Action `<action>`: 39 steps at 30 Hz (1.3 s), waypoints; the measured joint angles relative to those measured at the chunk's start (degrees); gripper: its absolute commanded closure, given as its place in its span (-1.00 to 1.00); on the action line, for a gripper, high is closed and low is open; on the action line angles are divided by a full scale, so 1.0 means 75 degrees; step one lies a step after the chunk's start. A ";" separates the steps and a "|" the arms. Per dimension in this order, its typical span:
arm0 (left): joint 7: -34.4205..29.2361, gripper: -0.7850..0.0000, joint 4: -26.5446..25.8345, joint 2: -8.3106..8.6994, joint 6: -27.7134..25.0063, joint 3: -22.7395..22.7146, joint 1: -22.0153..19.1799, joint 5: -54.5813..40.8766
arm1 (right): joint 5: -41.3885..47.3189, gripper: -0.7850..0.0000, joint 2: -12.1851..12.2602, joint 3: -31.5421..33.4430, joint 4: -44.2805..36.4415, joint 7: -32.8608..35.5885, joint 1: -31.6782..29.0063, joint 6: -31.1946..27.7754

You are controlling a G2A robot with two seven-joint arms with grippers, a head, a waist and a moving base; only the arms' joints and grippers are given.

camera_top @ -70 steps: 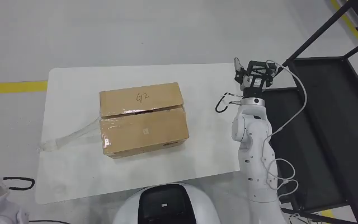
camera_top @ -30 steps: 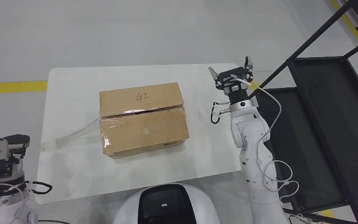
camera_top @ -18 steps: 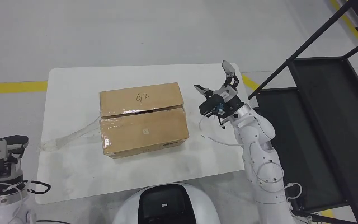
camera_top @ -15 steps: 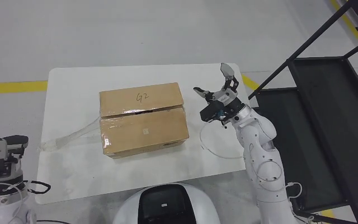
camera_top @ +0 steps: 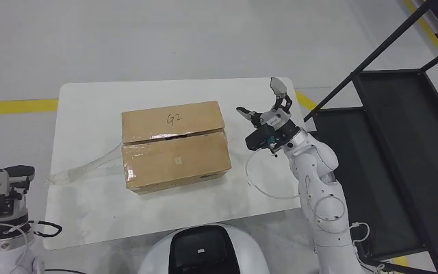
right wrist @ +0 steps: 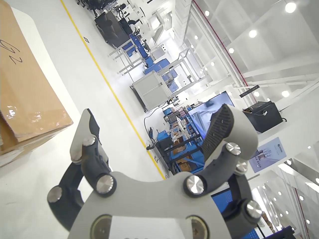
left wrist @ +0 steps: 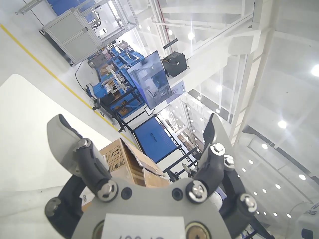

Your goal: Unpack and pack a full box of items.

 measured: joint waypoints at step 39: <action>0.0000 -1.00 0.0000 0.0000 0.0000 0.0000 0.0000 0.0000 | 1.3759 -1.00 0.0582 -0.0446 0.0065 1.0572 0.0957 -0.3478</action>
